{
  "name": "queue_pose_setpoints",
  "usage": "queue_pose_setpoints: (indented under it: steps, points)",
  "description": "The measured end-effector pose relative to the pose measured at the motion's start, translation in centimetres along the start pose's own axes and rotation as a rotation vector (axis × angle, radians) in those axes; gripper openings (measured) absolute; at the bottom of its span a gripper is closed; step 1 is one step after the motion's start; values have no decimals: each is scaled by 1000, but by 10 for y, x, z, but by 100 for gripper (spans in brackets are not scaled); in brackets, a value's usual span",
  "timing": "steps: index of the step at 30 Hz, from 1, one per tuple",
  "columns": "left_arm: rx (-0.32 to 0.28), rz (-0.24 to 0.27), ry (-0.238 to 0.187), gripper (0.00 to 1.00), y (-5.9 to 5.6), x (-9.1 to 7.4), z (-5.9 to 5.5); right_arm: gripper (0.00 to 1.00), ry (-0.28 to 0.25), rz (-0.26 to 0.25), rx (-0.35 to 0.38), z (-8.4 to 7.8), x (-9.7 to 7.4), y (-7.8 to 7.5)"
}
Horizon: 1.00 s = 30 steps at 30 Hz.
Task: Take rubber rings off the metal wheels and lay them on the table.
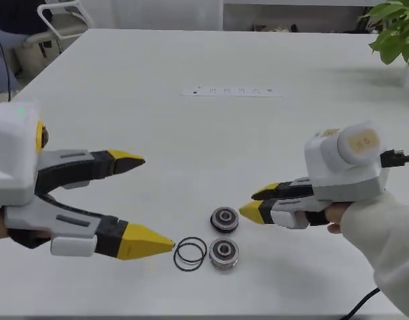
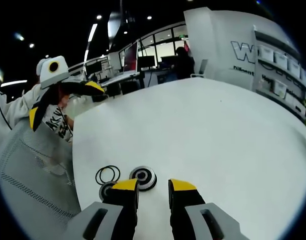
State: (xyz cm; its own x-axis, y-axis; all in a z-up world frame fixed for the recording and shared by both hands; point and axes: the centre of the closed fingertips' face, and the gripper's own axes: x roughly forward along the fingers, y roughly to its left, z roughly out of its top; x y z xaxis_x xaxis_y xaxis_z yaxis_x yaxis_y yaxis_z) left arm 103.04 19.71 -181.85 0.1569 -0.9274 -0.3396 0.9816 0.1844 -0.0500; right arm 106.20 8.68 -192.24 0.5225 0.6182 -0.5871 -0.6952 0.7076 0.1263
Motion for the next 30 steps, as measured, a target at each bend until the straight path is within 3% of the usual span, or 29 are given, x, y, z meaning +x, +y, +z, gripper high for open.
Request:
queue_pose_setpoints:
  steps: [7, 13, 17, 24, 29, 30]
  points:
    - [96, -32, 22, 82, 7, 20, 24, 21, 39, 19, -29, -10, 4, 5]
    - [166, -51, 47, 77, 12, 42, 30, 22, 52, 34, -40, -13, 6, 7]
    - [201, -61, 68, 73, 15, 57, 29, 22, 63, 46, -50, -15, 9, 9]
    - [225, -86, 56, 65, 14, 82, 23, 22, 86, 59, -71, -21, 14, 12]
    - [199, -96, 59, 59, 17, 94, 6, 22, 89, 64, -69, -22, 16, 13]
    - [169, -83, 59, 57, 20, 98, -1, 22, 84, 65, -65, -21, 16, 13]
